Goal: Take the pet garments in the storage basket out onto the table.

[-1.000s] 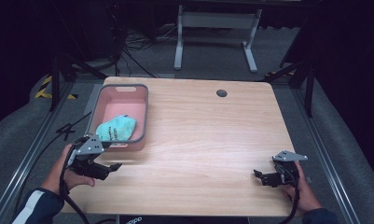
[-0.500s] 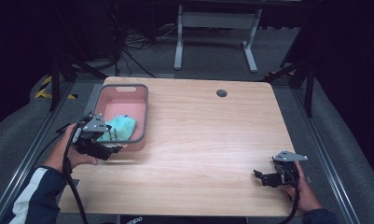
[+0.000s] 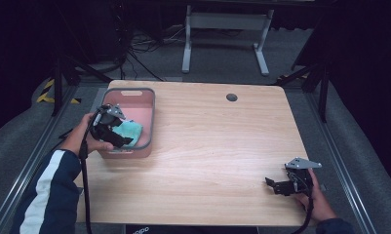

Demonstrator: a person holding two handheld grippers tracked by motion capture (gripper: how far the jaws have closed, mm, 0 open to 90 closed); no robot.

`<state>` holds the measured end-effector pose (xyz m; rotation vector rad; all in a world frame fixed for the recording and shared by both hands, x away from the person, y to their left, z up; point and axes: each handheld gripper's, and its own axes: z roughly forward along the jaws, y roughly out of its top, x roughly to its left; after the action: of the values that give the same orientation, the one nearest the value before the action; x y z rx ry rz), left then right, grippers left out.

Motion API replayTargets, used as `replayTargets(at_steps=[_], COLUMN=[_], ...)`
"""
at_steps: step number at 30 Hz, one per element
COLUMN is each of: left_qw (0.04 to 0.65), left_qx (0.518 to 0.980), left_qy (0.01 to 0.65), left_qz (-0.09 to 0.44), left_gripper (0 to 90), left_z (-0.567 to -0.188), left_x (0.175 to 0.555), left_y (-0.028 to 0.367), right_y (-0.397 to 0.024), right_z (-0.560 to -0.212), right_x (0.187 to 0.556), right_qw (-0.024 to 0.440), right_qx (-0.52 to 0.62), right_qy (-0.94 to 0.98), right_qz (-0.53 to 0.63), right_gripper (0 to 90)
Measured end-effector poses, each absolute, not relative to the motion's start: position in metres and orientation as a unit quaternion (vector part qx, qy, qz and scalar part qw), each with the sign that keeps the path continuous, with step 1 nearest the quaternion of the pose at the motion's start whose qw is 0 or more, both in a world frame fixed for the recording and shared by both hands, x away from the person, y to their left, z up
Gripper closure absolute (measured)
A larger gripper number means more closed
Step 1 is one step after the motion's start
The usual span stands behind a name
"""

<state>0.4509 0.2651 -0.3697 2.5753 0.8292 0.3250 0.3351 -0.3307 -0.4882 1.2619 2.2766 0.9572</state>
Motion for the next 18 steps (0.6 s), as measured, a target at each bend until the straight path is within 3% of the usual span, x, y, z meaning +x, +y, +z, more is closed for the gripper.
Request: replayTargets(at_steps=[18], left_qw=[0.07], left_qx=[0.928], left_qy=[0.361], left_qz=[0.058], left_gripper=[18.6], left_z=[-0.425], left_x=[0.507], left_y=[0.252], right_y=[-0.331], right_z=[-0.488], right_x=[0.335], right_qw=[0.183], right_qx=[0.447], right_qy=[0.807], right_qz=[0.339], right_gripper=[0.7])
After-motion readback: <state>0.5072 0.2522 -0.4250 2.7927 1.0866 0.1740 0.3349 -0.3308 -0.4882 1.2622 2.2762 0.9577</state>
